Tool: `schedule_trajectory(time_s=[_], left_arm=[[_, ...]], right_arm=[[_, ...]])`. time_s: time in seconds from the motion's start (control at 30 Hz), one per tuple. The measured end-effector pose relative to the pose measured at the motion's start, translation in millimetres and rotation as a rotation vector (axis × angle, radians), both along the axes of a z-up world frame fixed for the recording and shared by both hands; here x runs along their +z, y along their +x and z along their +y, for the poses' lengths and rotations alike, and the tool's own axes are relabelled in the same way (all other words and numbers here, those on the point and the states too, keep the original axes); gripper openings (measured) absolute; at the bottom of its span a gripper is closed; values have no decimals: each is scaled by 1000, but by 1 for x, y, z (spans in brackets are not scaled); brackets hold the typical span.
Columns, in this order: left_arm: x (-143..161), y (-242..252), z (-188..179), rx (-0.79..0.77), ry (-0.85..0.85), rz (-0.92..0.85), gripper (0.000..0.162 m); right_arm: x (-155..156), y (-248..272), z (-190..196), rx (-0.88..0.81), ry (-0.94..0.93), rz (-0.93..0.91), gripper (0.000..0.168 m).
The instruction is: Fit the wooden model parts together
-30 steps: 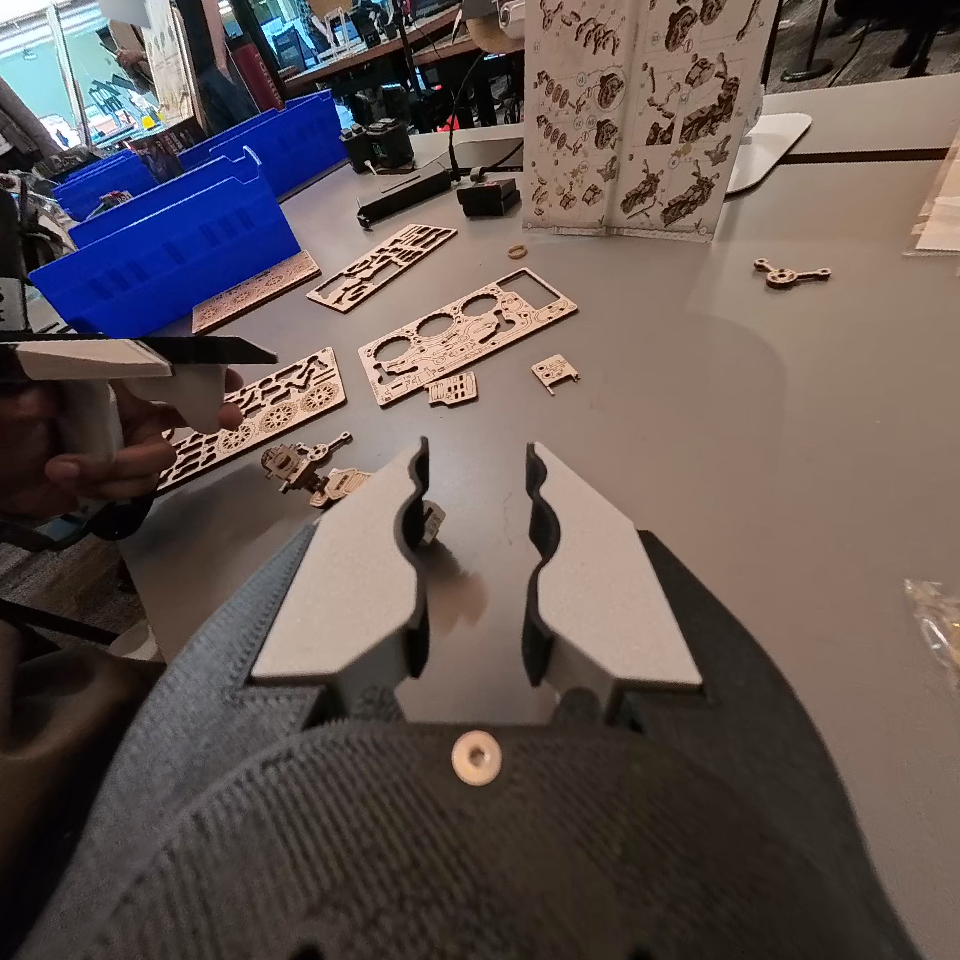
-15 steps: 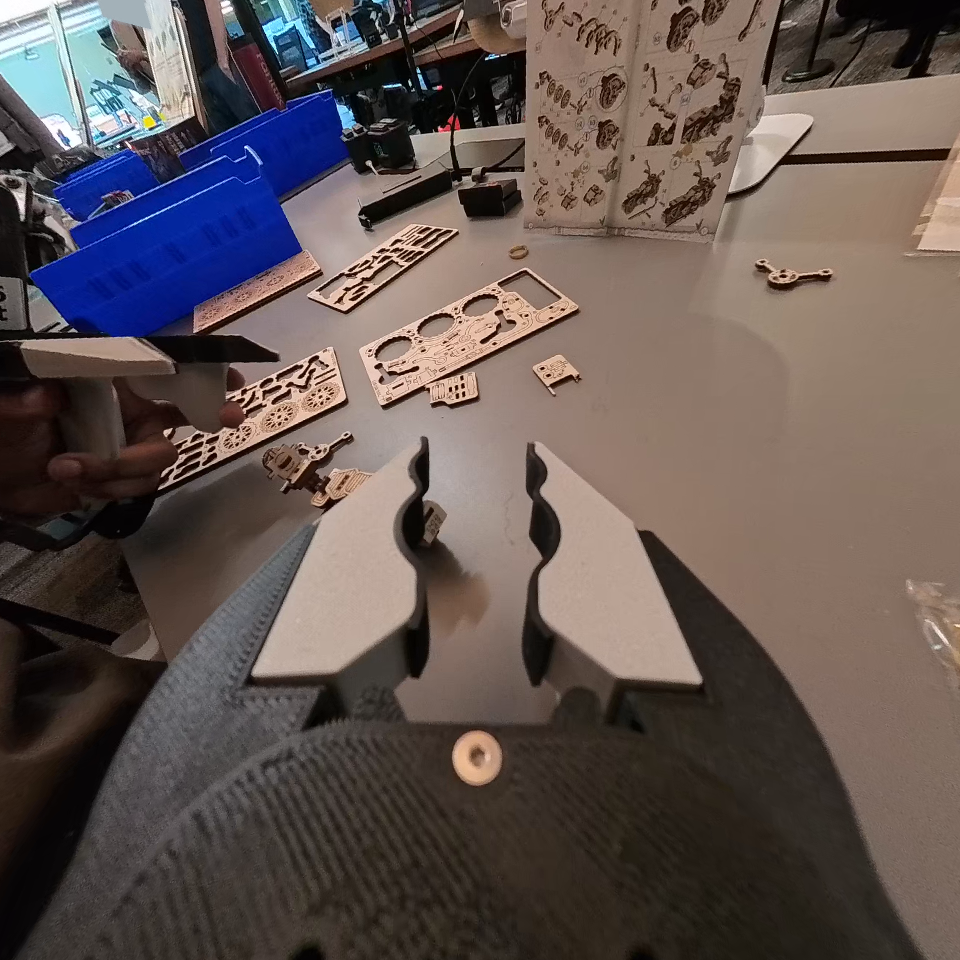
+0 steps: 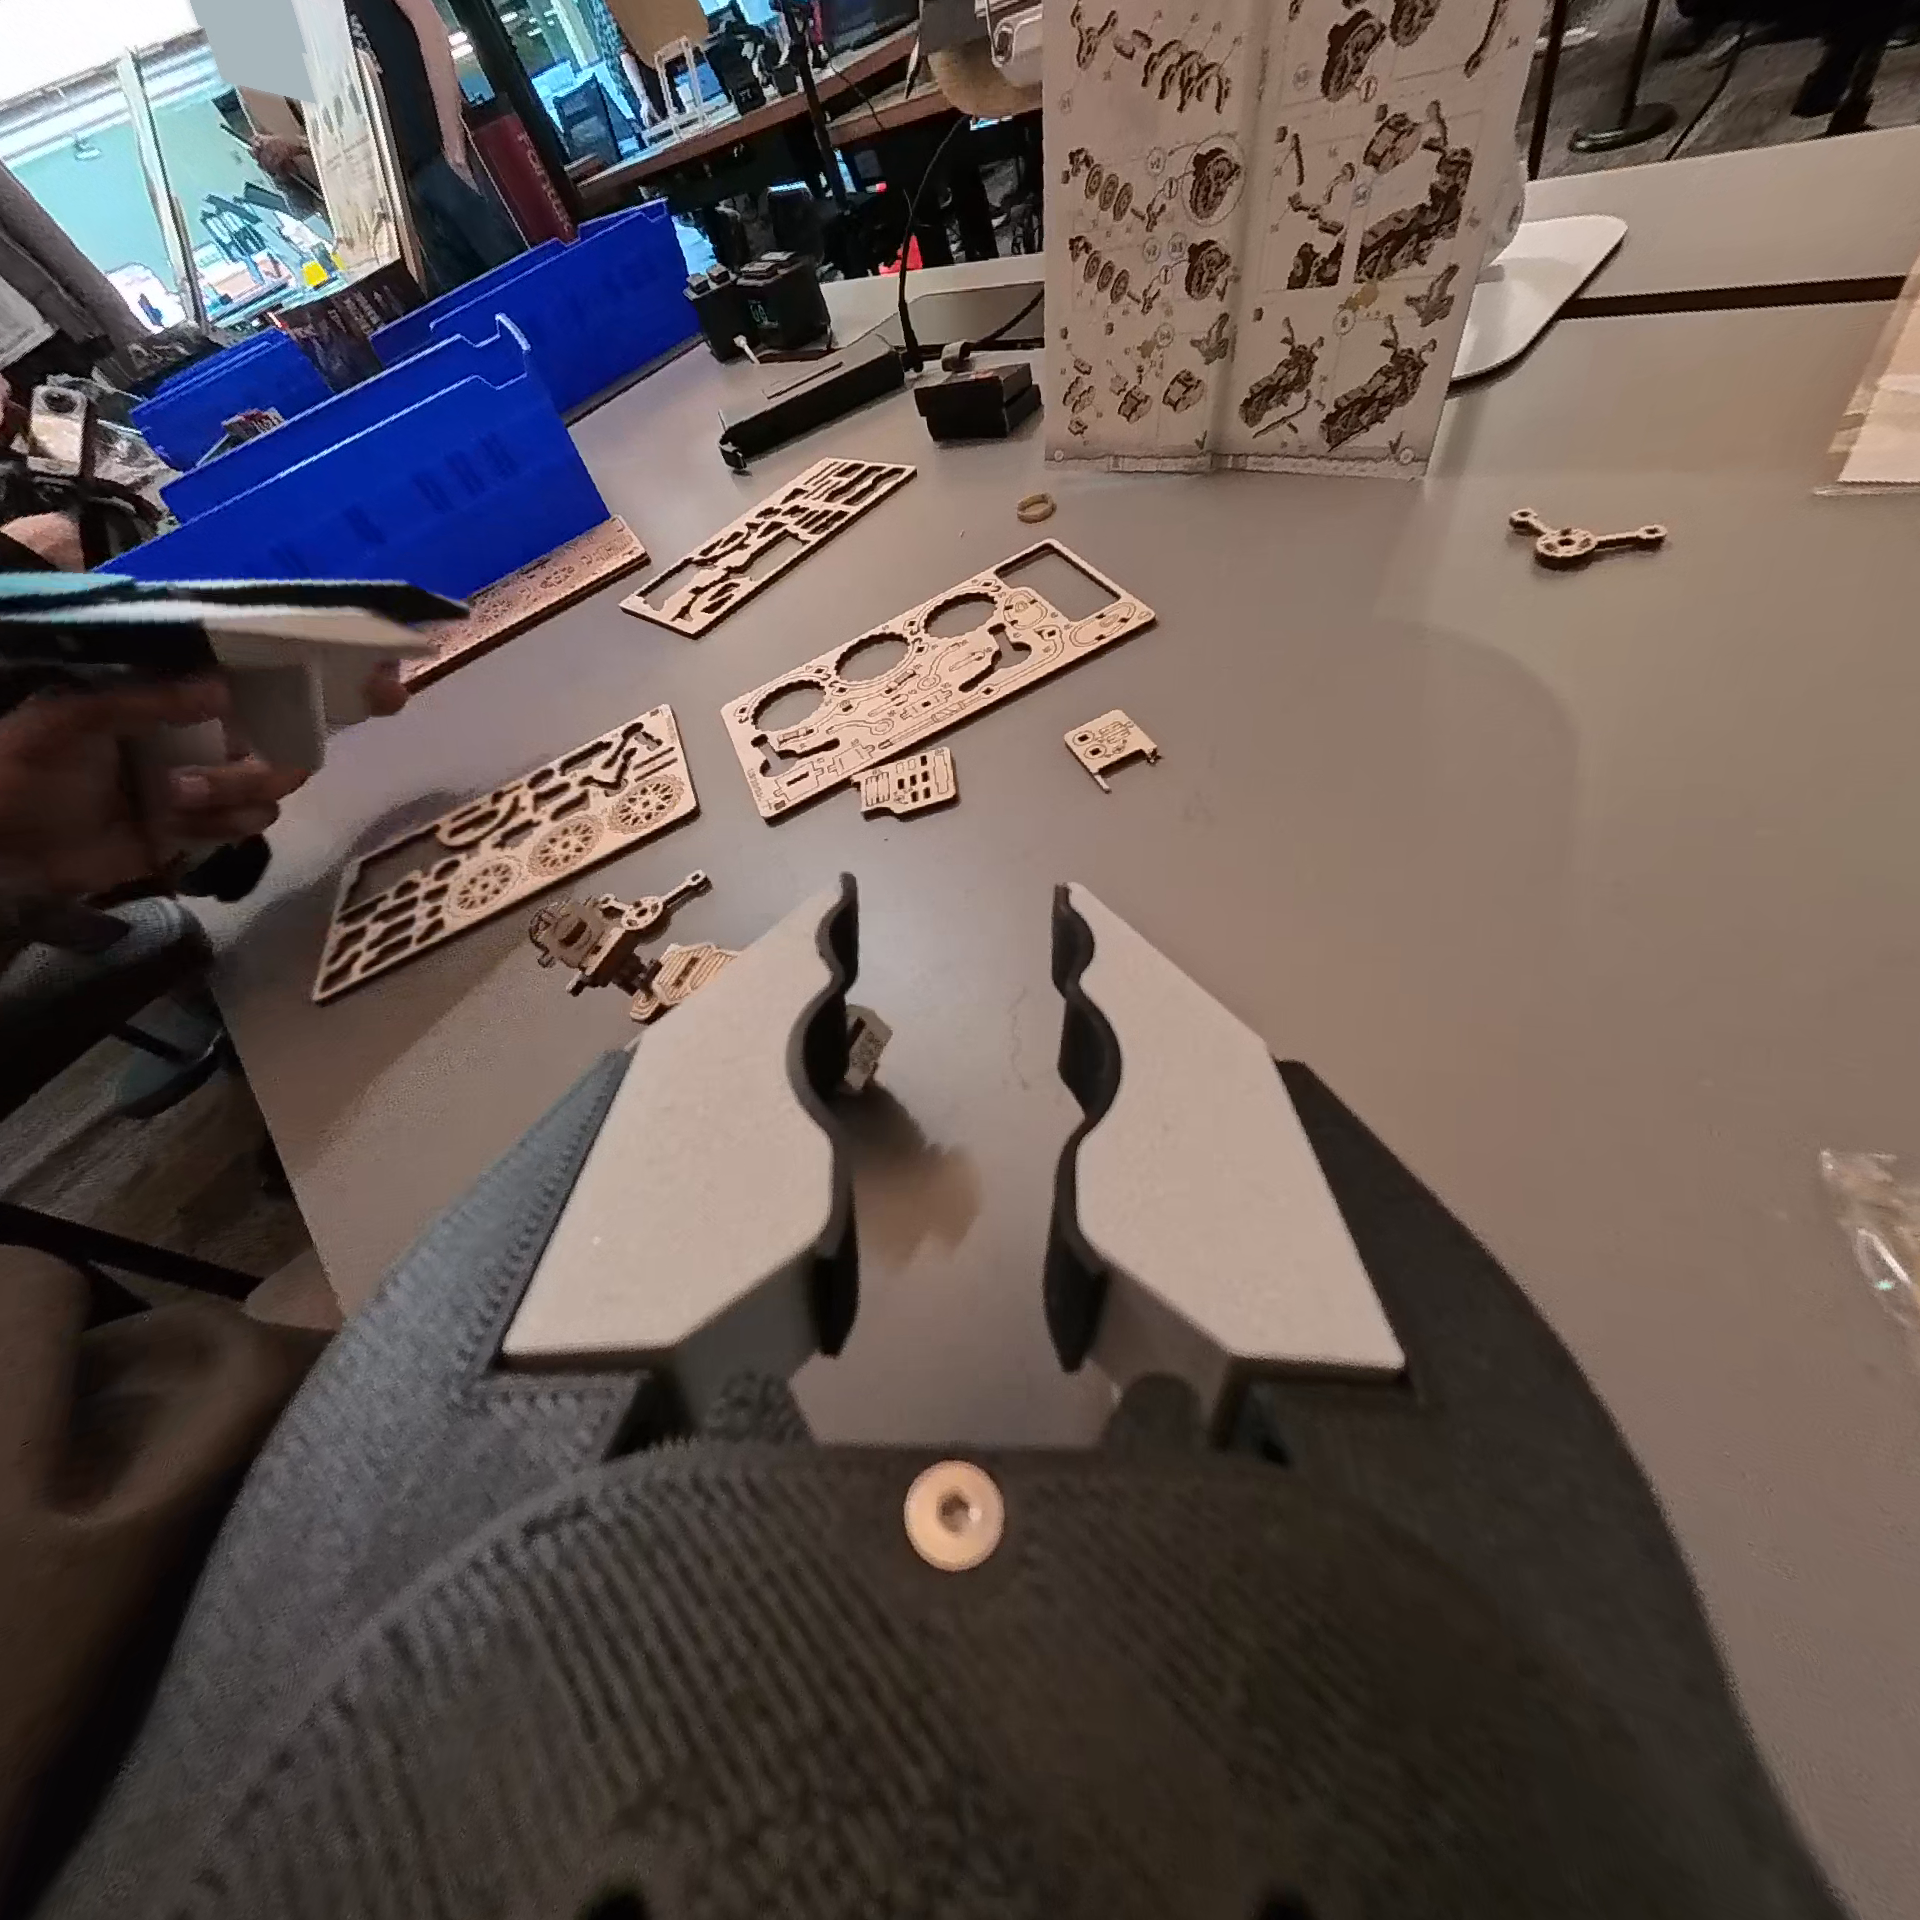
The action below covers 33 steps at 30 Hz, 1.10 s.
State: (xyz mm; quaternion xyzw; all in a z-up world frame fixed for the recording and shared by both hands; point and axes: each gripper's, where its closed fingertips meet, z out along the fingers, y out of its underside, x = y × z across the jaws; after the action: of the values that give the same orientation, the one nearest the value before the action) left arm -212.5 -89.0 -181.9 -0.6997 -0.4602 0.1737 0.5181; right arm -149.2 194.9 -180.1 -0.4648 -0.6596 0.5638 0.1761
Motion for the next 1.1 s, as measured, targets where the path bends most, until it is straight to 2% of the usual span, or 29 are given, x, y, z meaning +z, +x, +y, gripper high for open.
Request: schedule_trajectory(time_s=[0.03, 0.1, 0.2, 0.27, 0.53, 0.73, 0.87, 0.97, 1.1], left_arm=[[-8, 5, -2, -26, -49, -34, 90], [-26, 23, 10, -151, -156, -87, 117], [-53, 44, 22, -284, -430, -87, 123], [-65, 47, 24, -298, -565, -86, 124], [-59, 47, 25, -289, -466, -119, 110], [-64, 42, 4, -241, -548, -131, 113], [-53, 20, -27, -54, -569, -76, 103], [-39, 5, -47, 107, -494, -35, 92], [-32, 18, -29, 24, -373, -46, 91]], right_arm=[[-1, -1, 0, -2, 2, -2, 37], [-1, -3, 1, -9, 6, -3, 37], [1, -6, 3, -22, 5, 11, 36], [0, -8, 4, -28, 11, 9, 36], [-3, -13, 5, -31, 5, -4, 36], [-2, -11, 5, -26, 1, -4, 36], [0, -10, 3, -18, -10, -1, 36], [3, -10, 0, -6, -15, 3, 36], [3, -11, -6, 13, -11, 5, 35]])
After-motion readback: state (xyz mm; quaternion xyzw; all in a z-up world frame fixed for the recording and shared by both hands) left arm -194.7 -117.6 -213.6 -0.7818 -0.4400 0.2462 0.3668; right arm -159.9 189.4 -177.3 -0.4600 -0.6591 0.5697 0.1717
